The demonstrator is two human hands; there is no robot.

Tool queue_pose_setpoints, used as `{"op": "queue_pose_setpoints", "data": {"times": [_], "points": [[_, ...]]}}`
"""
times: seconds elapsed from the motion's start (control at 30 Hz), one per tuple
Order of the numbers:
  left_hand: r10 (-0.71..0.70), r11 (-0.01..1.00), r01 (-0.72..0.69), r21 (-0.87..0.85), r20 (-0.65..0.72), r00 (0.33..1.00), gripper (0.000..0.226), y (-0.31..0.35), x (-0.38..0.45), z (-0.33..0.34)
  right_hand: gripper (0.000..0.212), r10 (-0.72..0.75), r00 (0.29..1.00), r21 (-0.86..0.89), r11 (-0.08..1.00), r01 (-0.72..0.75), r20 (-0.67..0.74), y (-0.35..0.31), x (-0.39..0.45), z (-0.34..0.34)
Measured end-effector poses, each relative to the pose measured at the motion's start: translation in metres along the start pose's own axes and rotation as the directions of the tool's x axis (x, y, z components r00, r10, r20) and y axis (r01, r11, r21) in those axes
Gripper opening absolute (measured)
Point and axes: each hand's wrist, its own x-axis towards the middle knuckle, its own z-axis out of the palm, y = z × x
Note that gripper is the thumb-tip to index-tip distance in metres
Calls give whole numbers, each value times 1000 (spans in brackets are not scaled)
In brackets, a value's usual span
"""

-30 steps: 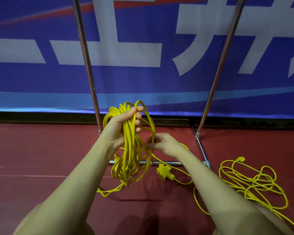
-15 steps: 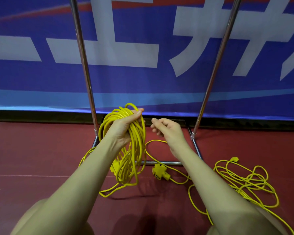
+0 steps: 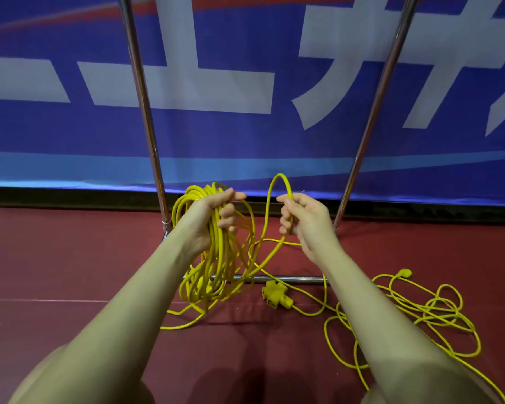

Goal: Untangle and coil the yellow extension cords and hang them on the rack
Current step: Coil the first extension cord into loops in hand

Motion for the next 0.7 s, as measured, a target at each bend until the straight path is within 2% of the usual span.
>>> {"op": "queue_pose_setpoints", "data": {"times": [0.07, 0.2, 0.47, 0.63, 0.7], "points": [[3, 1000, -3, 13, 4, 1000, 32, 1, 0, -2, 21, 48, 998, 110, 993, -51, 26, 1, 1, 0], [32, 999, -31, 12, -17, 999, 34, 2, 2, -9, 32, 26, 998, 114, 993, -33, 63, -1, 4, -4], [187, 982, -188, -15, -17, 982, 31, 15, -2, 1, 27, 17, 985, -43, 999, -10, 171, -17, -10, -15], [278, 959, -280, -53, -27, 960, 30, 31, -28, 17, 27, -43, 980, 19, 999, 40, 195, -41, -28, -15], [298, 953, -299, -48, -21, 954, 30, 37, -40, 24, 25, -99, 981, -15, 995, 103, 168, -56, -34, -15]]}}
